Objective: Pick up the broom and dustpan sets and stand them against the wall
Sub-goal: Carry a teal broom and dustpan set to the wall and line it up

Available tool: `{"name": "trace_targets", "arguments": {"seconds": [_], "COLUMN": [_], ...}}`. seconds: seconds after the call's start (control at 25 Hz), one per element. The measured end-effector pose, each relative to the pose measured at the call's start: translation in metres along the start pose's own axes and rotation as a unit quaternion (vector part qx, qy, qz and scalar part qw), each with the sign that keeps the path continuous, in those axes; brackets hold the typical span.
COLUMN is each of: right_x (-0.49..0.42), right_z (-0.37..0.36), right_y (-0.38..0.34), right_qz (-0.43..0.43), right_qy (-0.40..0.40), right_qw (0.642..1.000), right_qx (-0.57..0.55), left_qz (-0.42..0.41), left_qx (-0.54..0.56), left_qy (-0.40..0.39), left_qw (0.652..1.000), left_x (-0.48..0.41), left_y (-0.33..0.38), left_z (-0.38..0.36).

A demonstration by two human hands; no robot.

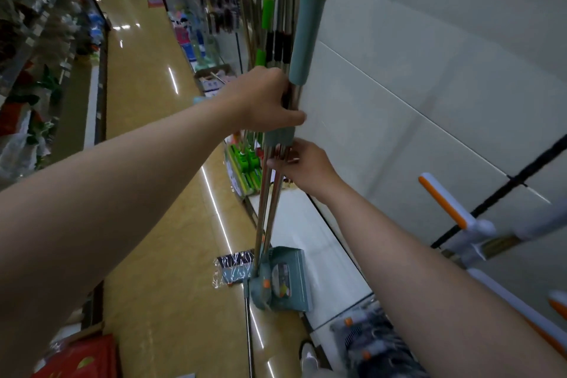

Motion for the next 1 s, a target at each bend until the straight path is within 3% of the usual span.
{"name": "trace_targets", "arguments": {"seconds": [0.44,0.72,0.84,1.0], "right_x": [0.004,0.018,0.034,0.076], "right_z": [0.071,0.085,0.083,0.072], "right_y": [0.075,0.111,0.129,0.164], "right_qz": [-0.083,-0.148,-0.185,-0.251], "right_qy": [0.129,0.202,0.219,0.191], "right_qw": [0.986,0.958,0.953,0.948], "right_qx": [0.064,0.141,0.096,-0.047], "left_qz": [-0.138,-0.206,-0.231,-0.238], "left_qx": [0.018,0.057,0.083,0.093], "left_qy": [-0.045,-0.129,-0.153,-0.148], "left_qw": [0.989,0.968,0.957,0.955], "left_x": [-0.068,-0.089,-0.086,-0.084], "left_y": [0.067,0.1,0.115,0.129], "left_z": [-0.069,-0.114,-0.133,-0.157]}}
Point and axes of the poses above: each hand's wrist, its own x-axis away from the middle knuckle, its own z-axis out of the back of the hand, y = z × x, the point moved 3 cm from there along -x, towards the middle knuckle, and after that the axes turned 4 degrees about y, right-handed, at the moved point
